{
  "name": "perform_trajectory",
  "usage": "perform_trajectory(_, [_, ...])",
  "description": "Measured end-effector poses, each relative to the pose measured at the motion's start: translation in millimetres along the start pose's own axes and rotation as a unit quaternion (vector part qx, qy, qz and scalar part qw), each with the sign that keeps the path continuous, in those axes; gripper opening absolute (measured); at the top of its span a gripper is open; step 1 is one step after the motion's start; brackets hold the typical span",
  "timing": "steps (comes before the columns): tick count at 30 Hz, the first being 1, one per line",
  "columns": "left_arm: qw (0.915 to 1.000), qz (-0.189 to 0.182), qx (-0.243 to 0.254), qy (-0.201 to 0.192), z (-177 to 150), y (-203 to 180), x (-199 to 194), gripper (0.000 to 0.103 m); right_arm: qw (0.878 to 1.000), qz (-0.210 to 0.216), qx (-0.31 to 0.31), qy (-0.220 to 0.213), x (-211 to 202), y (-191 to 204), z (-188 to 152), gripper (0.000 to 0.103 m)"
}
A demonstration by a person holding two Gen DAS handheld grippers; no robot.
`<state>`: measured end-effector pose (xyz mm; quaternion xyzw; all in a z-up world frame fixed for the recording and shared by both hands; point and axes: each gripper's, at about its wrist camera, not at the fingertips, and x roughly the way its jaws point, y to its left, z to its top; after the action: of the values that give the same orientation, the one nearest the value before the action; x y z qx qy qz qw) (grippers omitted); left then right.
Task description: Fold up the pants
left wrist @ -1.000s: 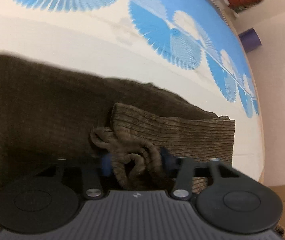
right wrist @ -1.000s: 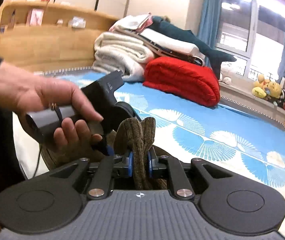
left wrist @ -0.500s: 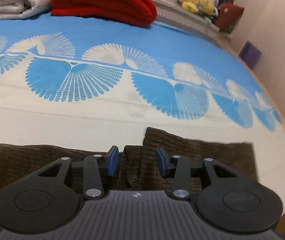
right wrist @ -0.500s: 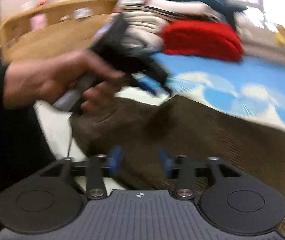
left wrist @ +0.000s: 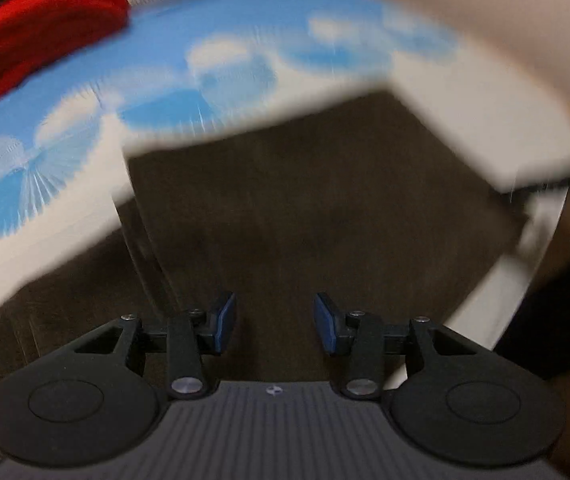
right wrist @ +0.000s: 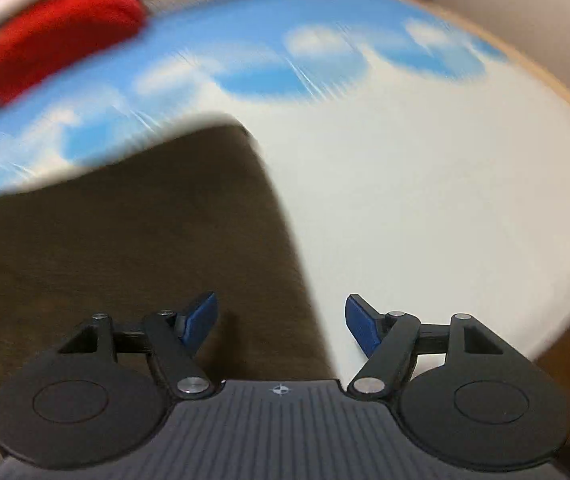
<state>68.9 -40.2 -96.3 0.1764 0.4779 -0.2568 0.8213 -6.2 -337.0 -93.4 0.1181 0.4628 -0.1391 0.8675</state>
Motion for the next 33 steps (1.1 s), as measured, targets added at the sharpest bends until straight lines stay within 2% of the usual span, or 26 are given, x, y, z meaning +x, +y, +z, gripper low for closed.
perform_trajectory(1, [0.9993, 0.015, 0.009, 0.033, -7, -3, 15, 0.047, 1.000, 0.000, 0.022, 0.012, 5, -7, -2, 0.074])
perform_trajectory(4, [0.9976, 0.047, 0.046, 0.025, -12, -19, 14, 0.047, 0.996, 0.022, 0.074, 0.032, 17, -19, -5, 0.076])
perform_trajectory(7, [0.9990, 0.039, 0.018, 0.008, -8, -19, -11, 0.048, 0.996, 0.030, 0.080, 0.033, 20, -19, -6, 0.076])
perform_trajectory(8, [0.9988, 0.047, 0.015, 0.005, -7, -19, -21, 0.048, 0.996, 0.030, 0.079, 0.032, 21, -19, -5, 0.075])
perform_trajectory(10, [0.9974, 0.068, 0.020, -0.011, -6, -21, -44, 0.051, 0.995, 0.036, 0.082, 0.034, 24, -18, -6, 0.068])
perform_trajectory(11, [0.9969, 0.074, 0.019, -0.019, -7, -22, -54, 0.052, 0.995, 0.043, 0.085, 0.035, 26, -19, -5, 0.058])
perform_trajectory(13, [0.9967, 0.072, 0.003, -0.036, -10, -21, -70, 0.056, 0.994, 0.056, 0.086, 0.036, 21, -18, -3, 0.051])
perform_trajectory(15, [0.9960, 0.068, -0.025, -0.053, -2, -16, -73, 0.056, 0.996, 0.049, 0.071, 0.031, 19, -15, -2, 0.044])
perform_trajectory(18, [0.9921, 0.073, -0.048, -0.091, -14, -10, -69, 0.056, 0.996, 0.047, 0.074, 0.020, 11, -14, -1, 0.033])
perform_trajectory(20, [0.9895, 0.117, -0.050, -0.067, -13, -4, -59, 0.056, 0.995, 0.052, 0.079, 0.010, 5, -16, -1, 0.028])
perform_trajectory(21, [0.9871, 0.124, -0.063, -0.079, -8, 1, -62, 0.056, 0.995, 0.057, 0.082, 0.005, 3, -16, 0, 0.026])
perform_trajectory(24, [0.9830, 0.103, -0.124, -0.089, -4, 21, -63, 0.056, 0.994, 0.072, 0.077, -0.018, -9, -15, 3, 0.021])
perform_trajectory(26, [0.9806, 0.068, -0.162, -0.086, -4, 30, -63, 0.056, 0.994, 0.083, 0.056, -0.048, -24, -8, 4, 0.019])
perform_trajectory(28, [0.9776, 0.023, -0.185, -0.098, -2, 35, -67, 0.056, 0.991, 0.097, 0.010, -0.090, -42, 6, 4, 0.018])
perform_trajectory(29, [0.9746, -0.007, -0.192, -0.115, 0, 35, -71, 0.057, 0.987, 0.109, -0.028, -0.116, -54, 17, 3, 0.018])
perform_trajectory(30, [0.9718, -0.031, -0.196, -0.128, 2, 35, -76, 0.064, 0.982, 0.118, -0.061, -0.136, -64, 26, 1, 0.017])
perform_trajectory(31, [0.9683, -0.057, -0.197, -0.142, 4, 33, -79, 0.072, 0.974, 0.133, -0.092, -0.156, -73, 36, -3, 0.017])
perform_trajectory(33, [0.9617, -0.102, -0.193, -0.165, 7, 28, -84, 0.079, 0.955, 0.168, -0.155, -0.190, -89, 57, -14, 0.016])
